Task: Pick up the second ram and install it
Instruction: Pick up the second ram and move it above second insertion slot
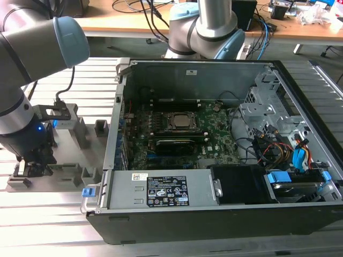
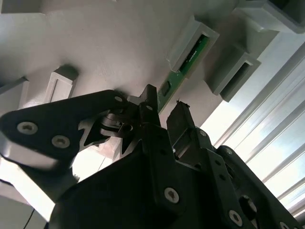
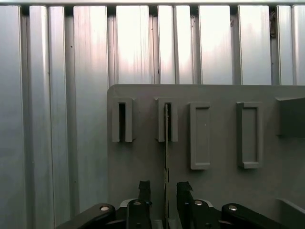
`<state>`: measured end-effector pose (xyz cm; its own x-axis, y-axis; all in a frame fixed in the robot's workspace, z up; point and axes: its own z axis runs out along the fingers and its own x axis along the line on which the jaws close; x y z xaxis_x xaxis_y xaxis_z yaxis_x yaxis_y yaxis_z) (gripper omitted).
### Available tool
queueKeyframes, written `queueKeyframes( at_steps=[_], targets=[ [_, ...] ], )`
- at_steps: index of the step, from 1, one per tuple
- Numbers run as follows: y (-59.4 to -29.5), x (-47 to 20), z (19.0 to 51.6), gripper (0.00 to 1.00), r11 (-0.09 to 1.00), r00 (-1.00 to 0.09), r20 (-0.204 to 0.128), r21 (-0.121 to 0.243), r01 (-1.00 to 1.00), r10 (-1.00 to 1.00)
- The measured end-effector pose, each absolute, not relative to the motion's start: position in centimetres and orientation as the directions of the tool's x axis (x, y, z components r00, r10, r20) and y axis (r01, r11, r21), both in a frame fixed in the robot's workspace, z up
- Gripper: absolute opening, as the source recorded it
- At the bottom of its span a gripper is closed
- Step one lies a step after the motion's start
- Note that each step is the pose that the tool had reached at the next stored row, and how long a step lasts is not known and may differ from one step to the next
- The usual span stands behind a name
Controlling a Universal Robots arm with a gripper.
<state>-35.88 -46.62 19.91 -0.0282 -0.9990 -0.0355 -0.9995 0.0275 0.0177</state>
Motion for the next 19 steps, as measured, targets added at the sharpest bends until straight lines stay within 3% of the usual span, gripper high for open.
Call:
queueKeyframes(
  at_steps=[2, 14, 15, 16, 17, 19],
  targets=[
    [-46.62, -36.07, 19.91, 0.36, 0.027, -0.028, -0.057, 0.018, -0.999, -0.998],
    [-46.62, -36.16, 19.87, 0.36, 0.027, -0.028, -0.053, 0.018, -0.999, -0.998],
    [-46.62, -36.16, 19.87, 0.35, 0.027, -0.028, -0.053, 0.018, -0.999, -0.998],
    [-46.62, -36.16, 19.87, 0.22, 0.027, -0.028, -0.053, 0.018, -0.999, -0.998],
    [-46.62, -36.16, 19.87, 0.16, 0.027, -0.028, -0.053, 0.018, -0.999, -0.998],
    [-46.62, -36.16, 19.87, 0.14, 0.027, -0.028, -0.053, 0.018, -0.999, -0.998]
  ],
)
